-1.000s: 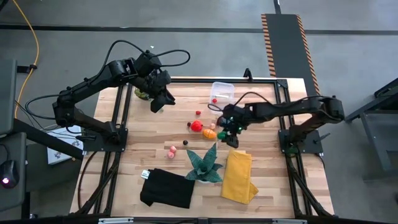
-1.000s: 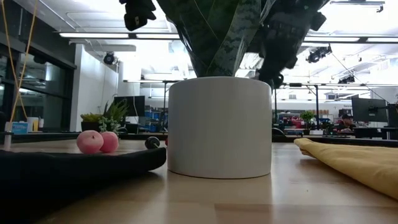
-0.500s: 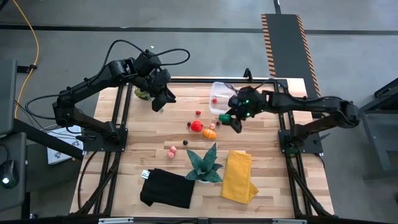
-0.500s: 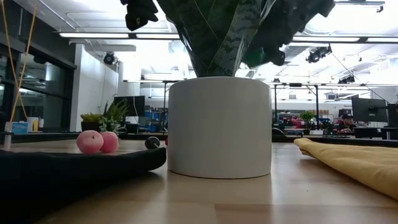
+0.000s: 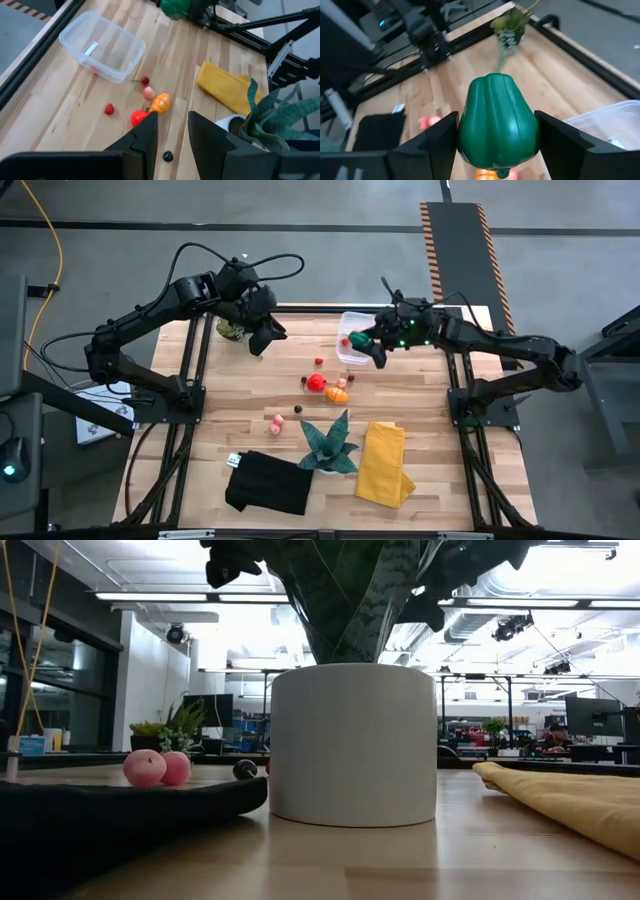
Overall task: Pick and placing Produce into tupperware
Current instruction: Put the bell pepper into the transparent container
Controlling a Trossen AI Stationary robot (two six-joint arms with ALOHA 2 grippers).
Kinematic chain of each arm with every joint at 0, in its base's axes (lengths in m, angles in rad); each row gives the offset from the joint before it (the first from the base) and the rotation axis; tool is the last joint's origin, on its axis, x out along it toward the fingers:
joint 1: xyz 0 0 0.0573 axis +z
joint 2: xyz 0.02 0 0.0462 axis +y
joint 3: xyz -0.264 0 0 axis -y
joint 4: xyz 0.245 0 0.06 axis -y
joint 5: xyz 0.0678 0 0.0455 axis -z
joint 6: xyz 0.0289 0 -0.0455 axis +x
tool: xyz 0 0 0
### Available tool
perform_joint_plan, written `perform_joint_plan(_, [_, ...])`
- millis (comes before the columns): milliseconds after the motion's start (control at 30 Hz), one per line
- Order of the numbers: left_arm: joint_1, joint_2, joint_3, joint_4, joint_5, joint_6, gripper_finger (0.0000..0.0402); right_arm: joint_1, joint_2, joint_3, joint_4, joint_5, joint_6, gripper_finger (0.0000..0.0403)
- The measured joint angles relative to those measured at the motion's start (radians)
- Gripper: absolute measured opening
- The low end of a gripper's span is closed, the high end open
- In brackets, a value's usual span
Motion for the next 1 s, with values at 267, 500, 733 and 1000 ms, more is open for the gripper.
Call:
perform_joint_plan(267, [0.000,0.000,0.000,0.000,-0.044,-0.023,0.0095,-0.086,0.000,0.000,0.058,0.048,-0.002,0.0227])
perform_joint_plan(500, [0.000,0.000,0.000,0.001,-0.115,-0.027,0.0095,-0.146,0.000,0.000,0.083,0.048,-0.004,0.0227])
perform_joint_plan(733, [0.000,0.000,0.000,0.002,-0.160,-0.030,0.0095,-0.155,0.000,0.000,0.083,0.049,-0.047,0.0226])
perform_joint_plan(1000, [0.000,0.000,0.000,0.010,-0.165,-0.072,0.0095,-0.156,0.033,0.000,0.083,0.049,-0.089,0.0226])
